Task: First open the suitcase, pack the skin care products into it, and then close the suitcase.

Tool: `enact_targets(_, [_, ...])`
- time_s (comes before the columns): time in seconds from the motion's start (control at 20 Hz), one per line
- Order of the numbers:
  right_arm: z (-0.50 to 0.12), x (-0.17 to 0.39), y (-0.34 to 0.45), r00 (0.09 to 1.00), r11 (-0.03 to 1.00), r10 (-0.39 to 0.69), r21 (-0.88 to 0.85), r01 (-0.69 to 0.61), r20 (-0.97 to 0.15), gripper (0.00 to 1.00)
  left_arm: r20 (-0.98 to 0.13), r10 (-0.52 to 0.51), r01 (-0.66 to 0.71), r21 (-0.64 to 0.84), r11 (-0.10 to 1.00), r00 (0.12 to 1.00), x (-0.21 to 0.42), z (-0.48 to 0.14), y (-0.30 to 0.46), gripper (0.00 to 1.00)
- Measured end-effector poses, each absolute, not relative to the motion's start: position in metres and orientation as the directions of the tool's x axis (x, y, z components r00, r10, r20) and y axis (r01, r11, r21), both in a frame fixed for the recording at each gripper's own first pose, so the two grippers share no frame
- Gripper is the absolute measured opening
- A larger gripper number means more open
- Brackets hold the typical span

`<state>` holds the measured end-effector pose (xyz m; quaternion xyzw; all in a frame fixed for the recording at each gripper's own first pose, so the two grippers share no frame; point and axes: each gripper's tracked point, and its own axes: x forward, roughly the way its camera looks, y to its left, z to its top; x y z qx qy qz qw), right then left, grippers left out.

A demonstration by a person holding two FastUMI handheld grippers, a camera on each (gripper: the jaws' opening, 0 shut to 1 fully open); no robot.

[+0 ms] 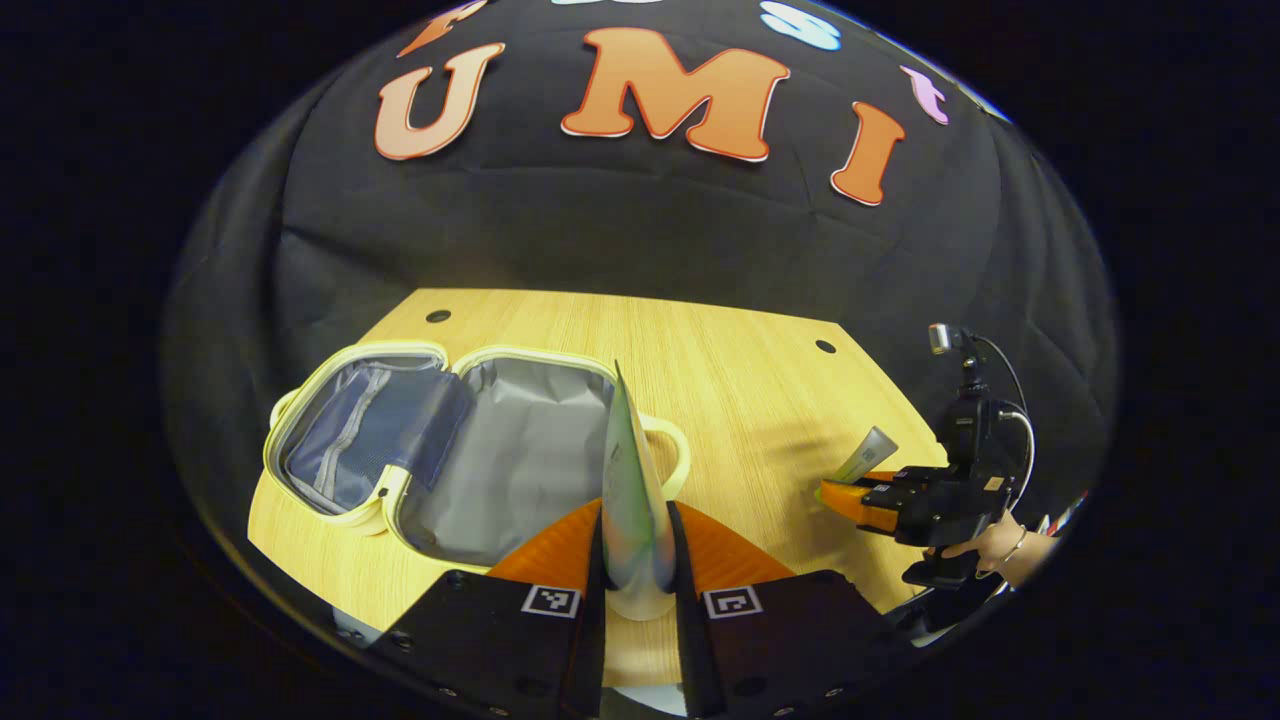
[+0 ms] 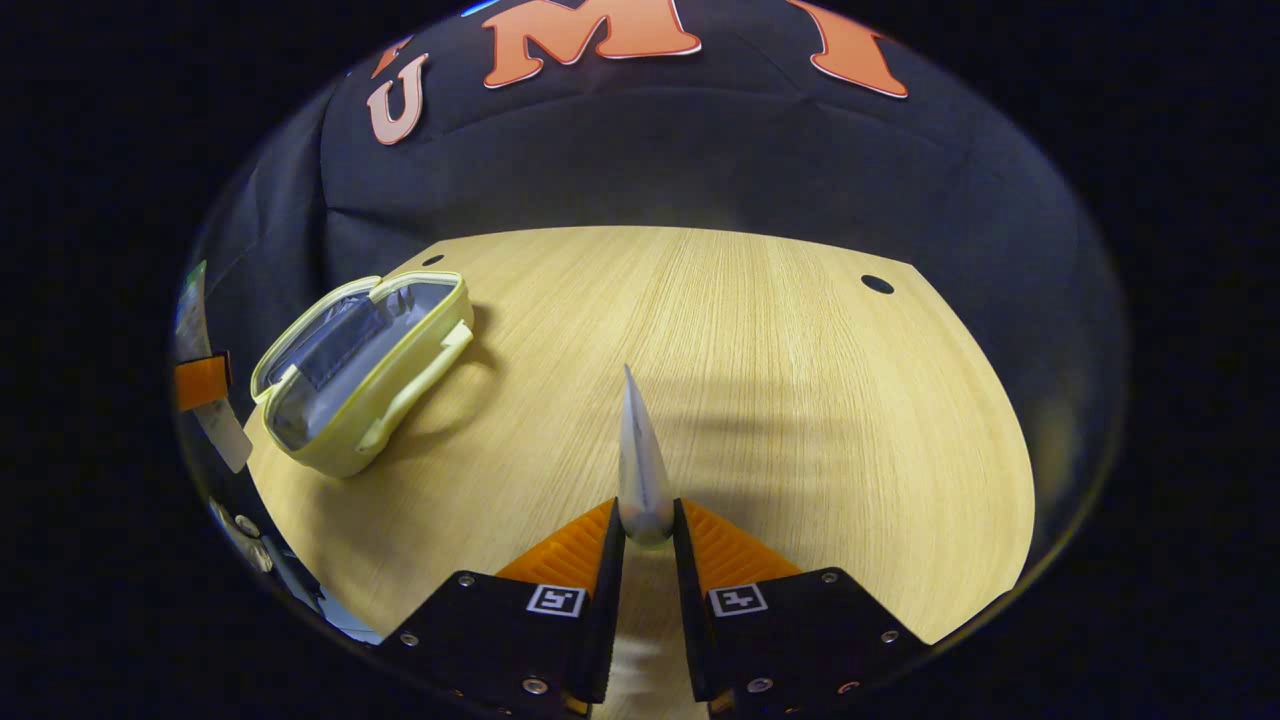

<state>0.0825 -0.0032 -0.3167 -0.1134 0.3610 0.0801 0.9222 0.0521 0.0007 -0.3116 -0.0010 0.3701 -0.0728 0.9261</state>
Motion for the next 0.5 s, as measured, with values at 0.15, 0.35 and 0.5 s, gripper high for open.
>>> enact_targets(0.15, [-0.288,0.066,0.028,0.727,0.972,0.108,-0.083,-0.222,-0.679,0.31,-0.723,-0.176,0.179,-0.074,0.981,0.668,0.065,-0.285,0.03,0.3])
enact_targets(0.35, [-0.258,0.043,0.074,0.739,0.978,0.148,-0.015,-0.209,-0.657,0.31,-0.787,-0.209,0.307,-0.027,0.951,0.58,0.097,-0.271,0.073,0.3])
enact_targets(0.5, [-0.243,0.029,0.104,0.751,0.98,0.163,0.016,-0.198,-0.639,0.31,-0.872,-0.238,0.365,-0.074,0.928,0.428,0.117,-0.288,0.095,0.3])
